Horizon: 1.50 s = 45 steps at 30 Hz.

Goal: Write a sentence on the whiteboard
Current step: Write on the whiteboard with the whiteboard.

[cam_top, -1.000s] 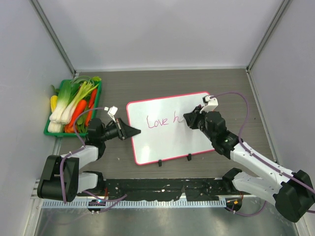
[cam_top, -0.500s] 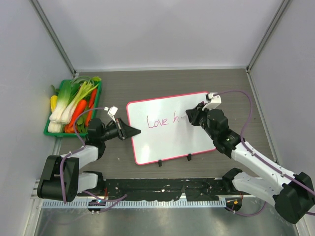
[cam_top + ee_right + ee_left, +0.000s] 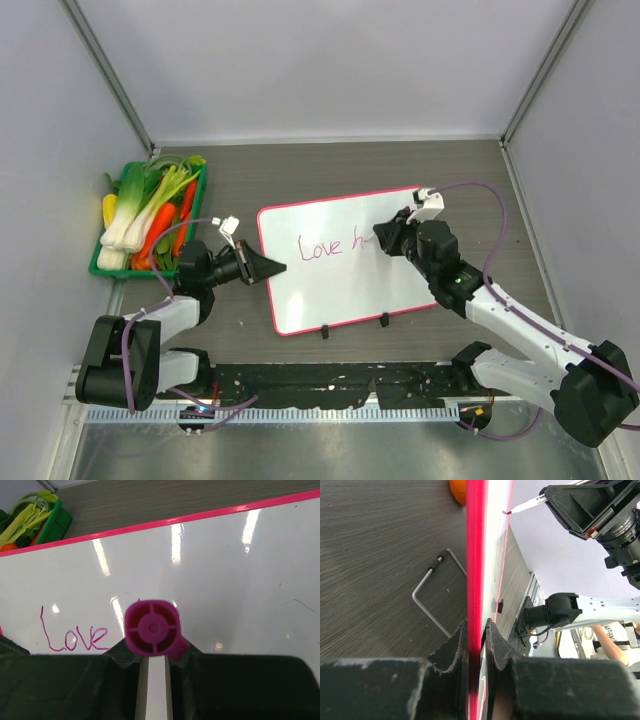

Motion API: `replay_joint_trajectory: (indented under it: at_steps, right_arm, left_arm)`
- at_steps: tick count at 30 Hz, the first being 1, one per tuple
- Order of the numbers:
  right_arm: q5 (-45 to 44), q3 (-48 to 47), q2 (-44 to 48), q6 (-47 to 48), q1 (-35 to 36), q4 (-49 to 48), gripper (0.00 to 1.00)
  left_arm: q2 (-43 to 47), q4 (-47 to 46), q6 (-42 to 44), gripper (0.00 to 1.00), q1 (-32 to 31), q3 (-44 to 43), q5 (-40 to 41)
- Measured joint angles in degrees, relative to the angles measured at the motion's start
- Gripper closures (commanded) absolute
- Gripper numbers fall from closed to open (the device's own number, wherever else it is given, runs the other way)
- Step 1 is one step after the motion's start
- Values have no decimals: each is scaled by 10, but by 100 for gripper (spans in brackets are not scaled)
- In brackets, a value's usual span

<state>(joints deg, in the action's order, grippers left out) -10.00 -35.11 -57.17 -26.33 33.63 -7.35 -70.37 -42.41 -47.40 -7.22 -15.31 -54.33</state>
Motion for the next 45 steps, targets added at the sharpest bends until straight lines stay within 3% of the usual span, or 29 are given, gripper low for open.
replay_joint_trajectory:
  at_steps: [45]
  right_arm:
    - [-16, -10, -15, 2, -23, -5, 99]
  left_arm:
    - [0, 2, 0, 100, 0, 0, 1]
